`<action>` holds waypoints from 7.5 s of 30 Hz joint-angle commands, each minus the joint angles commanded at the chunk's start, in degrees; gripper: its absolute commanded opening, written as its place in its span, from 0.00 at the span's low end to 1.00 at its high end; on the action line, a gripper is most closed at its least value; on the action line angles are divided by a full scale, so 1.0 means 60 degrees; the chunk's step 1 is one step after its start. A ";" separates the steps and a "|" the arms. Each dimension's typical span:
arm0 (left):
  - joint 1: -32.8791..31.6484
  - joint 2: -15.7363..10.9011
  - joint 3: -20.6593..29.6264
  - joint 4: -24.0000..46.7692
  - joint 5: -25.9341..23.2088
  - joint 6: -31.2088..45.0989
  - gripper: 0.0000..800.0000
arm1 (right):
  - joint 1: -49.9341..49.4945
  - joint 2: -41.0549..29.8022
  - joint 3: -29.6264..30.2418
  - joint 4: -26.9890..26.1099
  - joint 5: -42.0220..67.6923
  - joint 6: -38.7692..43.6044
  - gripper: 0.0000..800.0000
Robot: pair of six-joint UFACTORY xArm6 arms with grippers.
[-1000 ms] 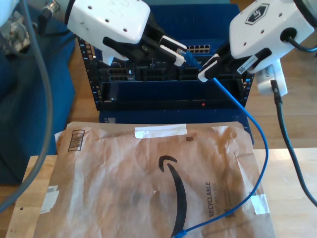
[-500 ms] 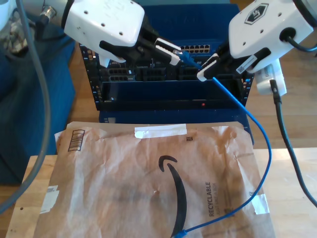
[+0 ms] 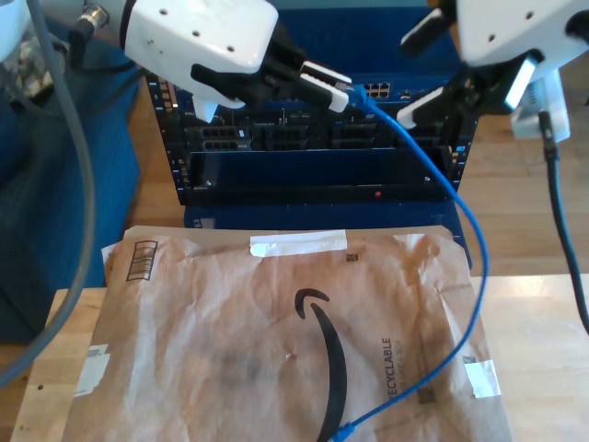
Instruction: Grab the cable and plug it in
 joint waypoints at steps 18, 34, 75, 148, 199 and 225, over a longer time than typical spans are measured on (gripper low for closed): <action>0.1070 0.2081 -0.0718 -0.3326 0.3370 -0.1612 0.01 | 0.1538 -0.1802 0.1348 -0.0073 -0.3824 -0.2667 1.00; 0.1070 0.2432 -0.0703 -0.3839 0.4234 -0.2081 0.01 | 0.4205 -0.2168 0.3634 -0.0220 -0.7766 -0.4073 1.00; 0.1055 0.2505 -0.0718 -0.3985 0.4498 -0.2286 0.01 | 0.4850 -0.2388 0.4278 -0.0190 -0.8879 -0.4073 0.47; 0.3414 0.0762 -0.0029 0.5832 0.1919 0.0000 1.00 | 0.2388 -0.1978 0.7971 -0.2022 -1.2586 -0.3604 0.00; 1.3934 -0.3678 0.9509 1.2469 -0.2930 1.1736 1.00 | 0.3238 0.1788 0.8044 -0.2300 -1.6923 -0.3634 0.00; 1.5106 -0.3663 1.1736 1.2381 -0.6857 1.4681 1.00 | 0.3238 0.2476 0.8029 -0.2403 -1.6908 -0.3634 0.00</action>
